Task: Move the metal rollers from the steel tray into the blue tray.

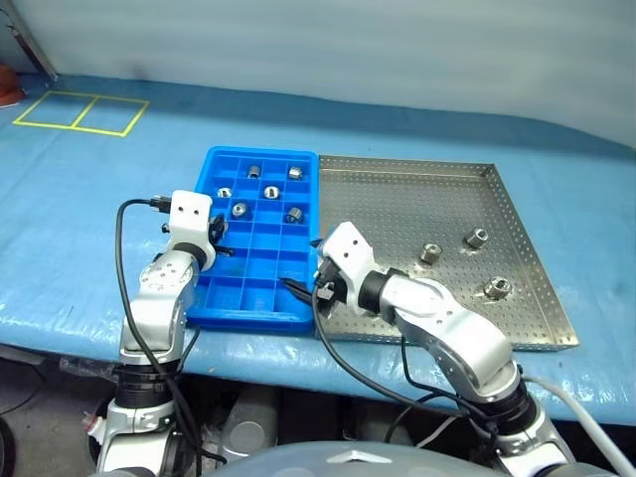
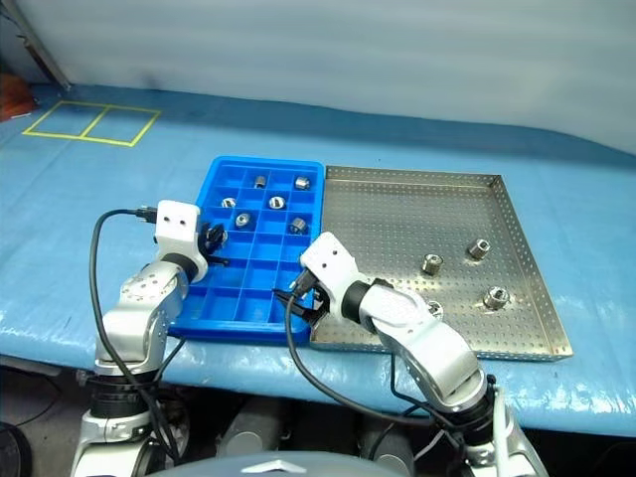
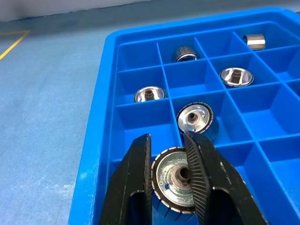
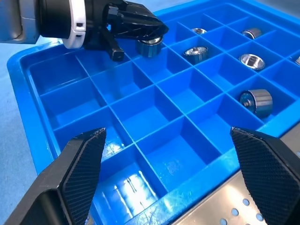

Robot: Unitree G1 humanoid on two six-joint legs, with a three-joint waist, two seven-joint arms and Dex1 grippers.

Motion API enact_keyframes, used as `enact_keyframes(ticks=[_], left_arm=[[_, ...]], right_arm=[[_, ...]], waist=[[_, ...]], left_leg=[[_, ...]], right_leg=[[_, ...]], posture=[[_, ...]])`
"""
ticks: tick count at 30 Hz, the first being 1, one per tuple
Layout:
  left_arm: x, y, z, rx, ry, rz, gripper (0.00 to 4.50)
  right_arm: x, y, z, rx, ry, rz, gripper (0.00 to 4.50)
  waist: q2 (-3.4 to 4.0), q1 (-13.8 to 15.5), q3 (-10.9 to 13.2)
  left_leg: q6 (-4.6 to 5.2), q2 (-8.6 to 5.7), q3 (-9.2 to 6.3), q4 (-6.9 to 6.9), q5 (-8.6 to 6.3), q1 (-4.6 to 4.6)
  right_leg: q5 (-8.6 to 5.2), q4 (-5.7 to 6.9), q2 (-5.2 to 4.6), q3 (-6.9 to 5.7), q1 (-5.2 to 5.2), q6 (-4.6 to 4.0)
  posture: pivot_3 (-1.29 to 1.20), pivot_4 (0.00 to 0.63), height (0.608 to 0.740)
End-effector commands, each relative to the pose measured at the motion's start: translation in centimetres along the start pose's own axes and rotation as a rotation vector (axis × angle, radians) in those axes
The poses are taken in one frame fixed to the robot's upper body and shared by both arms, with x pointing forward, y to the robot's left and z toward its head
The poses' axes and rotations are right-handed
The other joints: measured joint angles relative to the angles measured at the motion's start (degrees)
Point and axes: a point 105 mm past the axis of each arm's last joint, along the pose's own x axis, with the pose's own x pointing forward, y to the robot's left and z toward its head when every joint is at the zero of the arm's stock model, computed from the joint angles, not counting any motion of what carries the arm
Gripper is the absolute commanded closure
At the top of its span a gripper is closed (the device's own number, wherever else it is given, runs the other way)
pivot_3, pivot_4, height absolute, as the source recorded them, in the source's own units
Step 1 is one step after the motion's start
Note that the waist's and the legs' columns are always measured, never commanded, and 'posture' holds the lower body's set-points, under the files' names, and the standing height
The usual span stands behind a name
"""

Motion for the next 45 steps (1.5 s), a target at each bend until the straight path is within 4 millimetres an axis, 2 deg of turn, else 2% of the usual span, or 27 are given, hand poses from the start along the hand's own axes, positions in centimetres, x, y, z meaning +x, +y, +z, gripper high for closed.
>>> enact_keyframes(ticks=[1,7,13,16,23,27,31,36,38,39,42,45], left_arm=[[-0.1,0.5,0.8,0.029,-0.03,0.042,3.75],[-0.2,1.5,0.7,0.038,-0.026,0.107,3.75],[-0.7,2.4,2.3,-0.023,-0.114,0.143,3.75],[-0.9,2.8,2.3,-0.02,-0.116,0.16,3.75],[-1.4,3.5,0.4,-0.017,-0.033,0.183,3.75],[-1.4,2.9,-0.8,-0.024,0.022,0.147,3.75],[-1.2,2.1,-0.8,-0.033,0.019,0.111,2.49],[-0.9,-0.1,2.8,-0.042,-0.134,-0.019,0.78],[-0.8,-1.8,4.6,-0.059,-0.198,-0.133,0.13],[-0.7,-2.3,5.0,-0.063,-0.212,-0.165,0.05],[-0.8,-6.7,6.5,-0.016,-0.244,-0.455,0.05],[-1.2,-10.2,6.7,0.065,-0.236,-0.675,0.05]], right_arm=[[-1.1,-0.4,1.0,0.006,-0.054,-0.058,0.0],[-1.8,-0.9,0.5,0.027,-0.04,-0.102,0.0],[-2.1,-1.0,0.2,0.037,-0.029,-0.12,0.0],[-2.1,-1.0,0.1,0.036,-0.025,-0.118,0.0],[-1.9,-0.9,0.2,0.033,-0.027,-0.109,0.0],[-1.9,-0.8,0.2,0.032,-0.026,-0.105,0.0],[-1.9,-0.8,0.2,0.032,-0.028,-0.106,0.0],[-2.8,-1.4,0.3,0.024,-0.029,-0.143,0.0],[-4.0,-2.0,0.0,0.015,-0.013,-0.185,0.0],[-4.3,-2.2,-0.1,0.012,-0.008,-0.196,0.0],[-6.8,-3.5,-1.2,0.022,0.042,-0.285,0.0],[-8.6,-4.0,-2.2,0.035,0.084,-0.341,0.0]], waist=[[0.0,-0.2,0.0],[0.0,-1.4,0.0],[-0.01,-2.1,0.0],[-0.01,-2.1,0.0],[-0.02,-2.1,0.0],[-0.02,-2.1,0.0],[-0.02,-2.1,0.0],[-0.03,-2.0,0.0],[-0.04,-1.7,0.0],[-0.05,-1.6,0.0],[-0.06,-1.6,0.0],[-0.05,-2.2,0.0]], left_leg=[[0.0,0.01,0.0,0.0,0.0,0.0],[-0.01,0.04,0.03,0.01,0.01,0.05],[-0.01,0.04,0.02,0.0,0.01,0.03],[-0.01,0.02,0.02,-0.02,0.01,0.02],[-0.01,0.03,0.02,-0.02,0.01,0.02],[-0.01,0.04,0.02,-0.03,0.01,0.04],[-0.01,0.07,0.04,-0.03,0.01,0.05],[-0.01,0.09,0.02,-0.03,0.01,0.02],[-0.01,0.09,-0.01,-0.03,0.01,-0.03],[-0.01,0.09,-0.03,-0.02,0.01,-0.07],[0.03,0.04,0.0,-0.02,0.0,-0.08],[0.06,0.0,0.05,-0.03,-0.02,-0.08]], right_leg=[[-0.01,0.0,0.0,0.0,0.0,0.01],[-0.01,0.02,0.0,-0.01,0.01,-0.01],[-0.01,0.01,0.0,-0.01,0.0,-0.01],[-0.01,0.0,0.0,-0.01,-0.01,-0.02],[-0.01,-0.02,-0.02,-0.01,0.0,-0.01],[-0.02,-0.01,-0.01,-0.01,-0.01,-0.02],[-0.02,-0.01,-0.02,-0.01,-0.01,-0.02],[-0.02,-0.01,-0.03,-0.02,-0.02,-0.03],[-0.03,-0.04,-0.08,-0.03,-0.02,-0.03],[-0.02,-0.06,-0.12,-0.06,-0.03,-0.03],[-0.02,-0.1,-0.19,-0.04,-0.02,-0.02],[-0.02,-0.13,-0.19,-0.02,-0.02,-0.02]], posture=[[0.23,0.15,0.74],[0.21,0.15,0.74],[0.21,0.15,0.74],[0.21,0.15,0.74],[0.22,0.15,0.74],[0.23,0.15,0.74],[0.22,0.15,0.74],[0.21,0.15,0.74],[0.21,0.15,0.74],[0.18,0.15,0.74],[0.15,0.15,0.74],[0.12,0.15,0.74]])
